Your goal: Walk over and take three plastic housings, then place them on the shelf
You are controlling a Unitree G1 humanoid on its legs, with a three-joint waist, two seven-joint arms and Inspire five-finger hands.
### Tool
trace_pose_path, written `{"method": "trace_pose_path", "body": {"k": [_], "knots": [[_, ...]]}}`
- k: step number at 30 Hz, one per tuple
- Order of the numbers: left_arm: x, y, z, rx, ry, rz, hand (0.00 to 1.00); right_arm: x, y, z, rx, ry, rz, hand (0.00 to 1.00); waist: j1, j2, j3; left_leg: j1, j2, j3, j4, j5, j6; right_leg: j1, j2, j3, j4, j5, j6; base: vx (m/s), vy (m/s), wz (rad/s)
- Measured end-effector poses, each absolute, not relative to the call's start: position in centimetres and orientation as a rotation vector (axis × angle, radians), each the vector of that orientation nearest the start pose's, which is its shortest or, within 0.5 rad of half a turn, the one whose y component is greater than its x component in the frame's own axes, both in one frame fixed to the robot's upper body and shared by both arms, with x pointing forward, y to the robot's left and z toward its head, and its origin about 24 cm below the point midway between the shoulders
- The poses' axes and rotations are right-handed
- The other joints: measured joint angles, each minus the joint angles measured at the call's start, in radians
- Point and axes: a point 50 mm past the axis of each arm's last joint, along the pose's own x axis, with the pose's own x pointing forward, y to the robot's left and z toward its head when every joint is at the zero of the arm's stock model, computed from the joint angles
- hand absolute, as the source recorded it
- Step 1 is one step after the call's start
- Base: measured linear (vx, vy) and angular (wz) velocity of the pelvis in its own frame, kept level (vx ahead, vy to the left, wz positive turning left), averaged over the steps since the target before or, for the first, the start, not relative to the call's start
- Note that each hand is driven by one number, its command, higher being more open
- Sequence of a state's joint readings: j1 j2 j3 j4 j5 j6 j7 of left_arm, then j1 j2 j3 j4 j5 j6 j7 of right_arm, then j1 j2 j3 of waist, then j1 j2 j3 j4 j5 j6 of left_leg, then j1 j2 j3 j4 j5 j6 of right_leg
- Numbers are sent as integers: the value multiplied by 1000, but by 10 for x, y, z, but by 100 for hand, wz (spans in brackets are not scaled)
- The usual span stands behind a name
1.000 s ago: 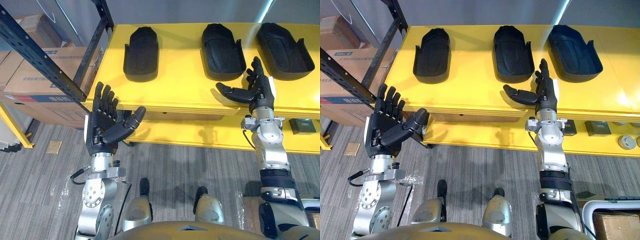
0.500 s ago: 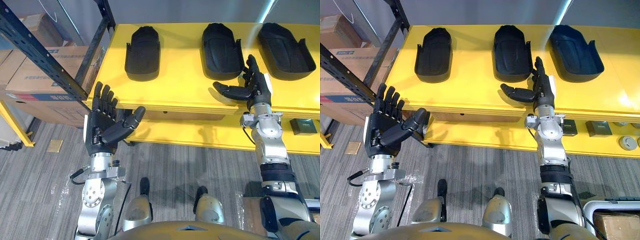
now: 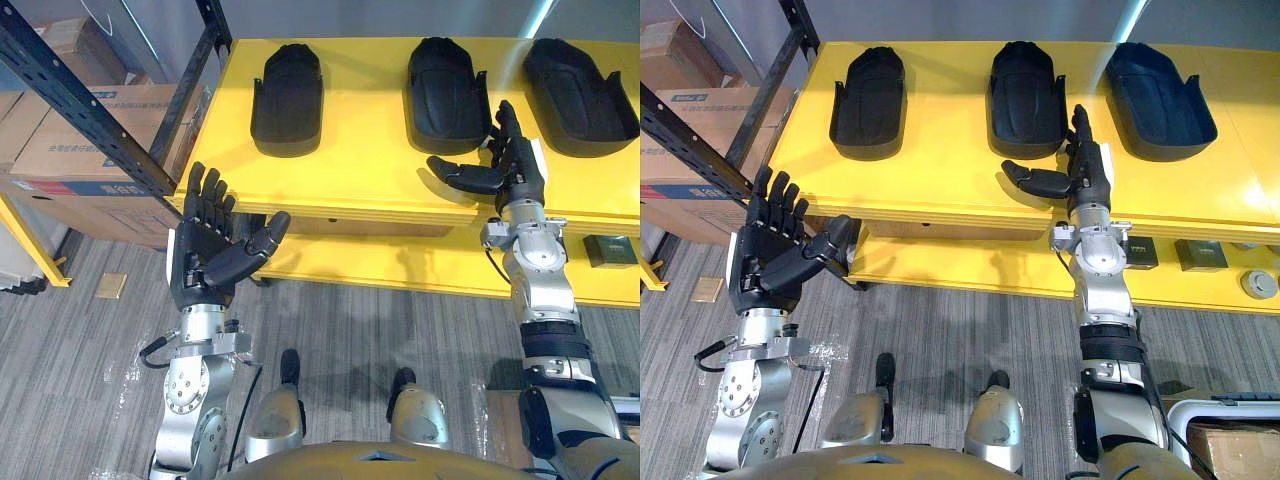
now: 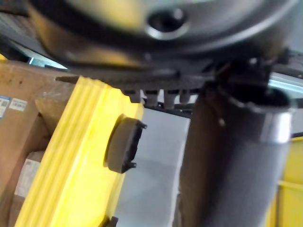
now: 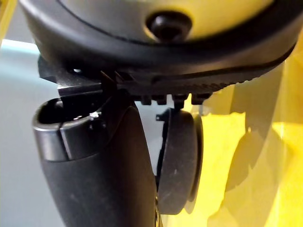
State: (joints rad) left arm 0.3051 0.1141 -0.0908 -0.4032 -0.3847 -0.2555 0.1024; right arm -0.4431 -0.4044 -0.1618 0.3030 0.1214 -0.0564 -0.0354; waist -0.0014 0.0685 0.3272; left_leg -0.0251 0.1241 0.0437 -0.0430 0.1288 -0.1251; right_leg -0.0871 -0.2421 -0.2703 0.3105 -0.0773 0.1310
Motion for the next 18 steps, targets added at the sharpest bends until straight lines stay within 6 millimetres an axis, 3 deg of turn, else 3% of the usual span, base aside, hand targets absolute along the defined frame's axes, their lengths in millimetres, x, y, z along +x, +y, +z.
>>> {"method": "trace_pose_path", "body": {"k": [4,8,13,18], "knots": [[189,169,92,-317,-330,76,100,318,-251,152,-273,-333,-265,100,-2,1,-1,2,0,1,-16,4,0,3,2,-2,-15,4,5,0,0,0],[188,168,91,-331,-329,81,100,279,-246,169,-325,-507,-319,100,-2,-2,-3,37,-2,8,-39,5,2,41,5,-3,-51,12,15,48,0,-2],[187,170,91,-326,-336,72,100,261,-258,158,-297,-489,-397,100,-4,-20,-48,52,7,37,-41,-16,1,74,24,10,-124,40,20,59,3,-15],[187,171,92,-318,-342,58,100,249,-261,145,-265,-438,-357,100,-13,-33,-78,84,15,75,-41,-34,-3,102,40,40,-174,61,22,42,-5,-23]]}}
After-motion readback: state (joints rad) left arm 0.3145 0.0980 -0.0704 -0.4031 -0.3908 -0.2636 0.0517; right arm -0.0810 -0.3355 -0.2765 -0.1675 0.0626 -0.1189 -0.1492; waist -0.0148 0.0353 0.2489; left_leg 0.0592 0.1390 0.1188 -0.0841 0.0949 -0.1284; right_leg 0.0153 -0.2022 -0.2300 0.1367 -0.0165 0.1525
